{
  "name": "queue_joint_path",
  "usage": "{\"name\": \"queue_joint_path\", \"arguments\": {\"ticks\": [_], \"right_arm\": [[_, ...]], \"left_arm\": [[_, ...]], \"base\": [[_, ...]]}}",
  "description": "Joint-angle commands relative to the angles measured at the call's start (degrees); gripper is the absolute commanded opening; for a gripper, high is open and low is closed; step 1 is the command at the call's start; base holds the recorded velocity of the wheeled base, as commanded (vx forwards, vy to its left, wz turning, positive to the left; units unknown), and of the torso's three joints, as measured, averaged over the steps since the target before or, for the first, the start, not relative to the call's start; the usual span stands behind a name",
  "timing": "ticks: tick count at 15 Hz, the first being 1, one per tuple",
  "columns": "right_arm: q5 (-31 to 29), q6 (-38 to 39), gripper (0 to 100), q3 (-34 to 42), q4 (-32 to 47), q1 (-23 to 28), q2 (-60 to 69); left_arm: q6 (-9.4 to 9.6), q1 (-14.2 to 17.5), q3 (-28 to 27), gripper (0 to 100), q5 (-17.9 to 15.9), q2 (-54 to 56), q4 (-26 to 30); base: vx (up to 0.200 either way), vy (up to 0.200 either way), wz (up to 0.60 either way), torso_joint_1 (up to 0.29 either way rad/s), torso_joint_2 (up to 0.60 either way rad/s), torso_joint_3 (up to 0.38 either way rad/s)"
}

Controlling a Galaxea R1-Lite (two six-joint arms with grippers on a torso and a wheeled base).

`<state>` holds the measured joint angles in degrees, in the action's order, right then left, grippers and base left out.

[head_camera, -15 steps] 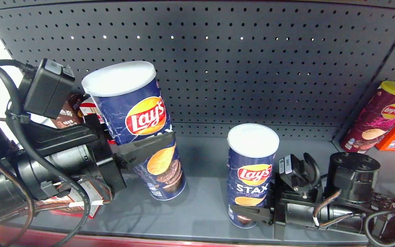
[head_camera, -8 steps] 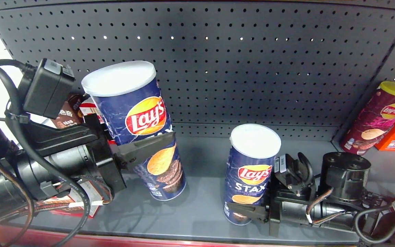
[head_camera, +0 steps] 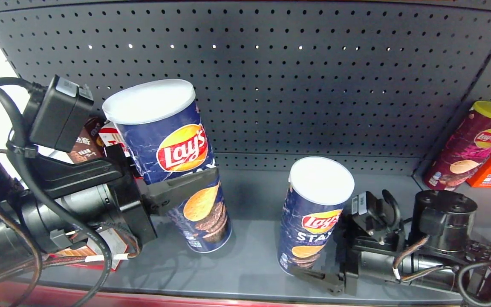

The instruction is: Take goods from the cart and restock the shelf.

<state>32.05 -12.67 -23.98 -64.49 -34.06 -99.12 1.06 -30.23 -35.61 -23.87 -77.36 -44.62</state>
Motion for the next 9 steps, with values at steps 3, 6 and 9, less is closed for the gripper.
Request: {"name": "queue_joint_path", "arguments": {"ticks": [3,6,9], "right_arm": [[-0.67,0.01,100,5.87,0.5,0.93,15.36],[-4.63,0.1,100,8.95,1.03,0.84,24.33],[-9.81,0.1,100,11.15,4.99,0.66,33.91]], "left_arm": [[-0.01,-0.09,-0.07,0,0.05,0.02,-0.03],[-0.01,0.0,0.54,0,0.05,0.02,-0.12],[-0.01,-0.09,0.72,0,0.4,0.02,-0.12]], "base": [[0.0,0.0,0.0,0.0,0.0,0.0],[0.0,0.0,0.0,0.0,0.0,0.0],[0.0,0.0,0.0,0.0,0.0,0.0]]}}
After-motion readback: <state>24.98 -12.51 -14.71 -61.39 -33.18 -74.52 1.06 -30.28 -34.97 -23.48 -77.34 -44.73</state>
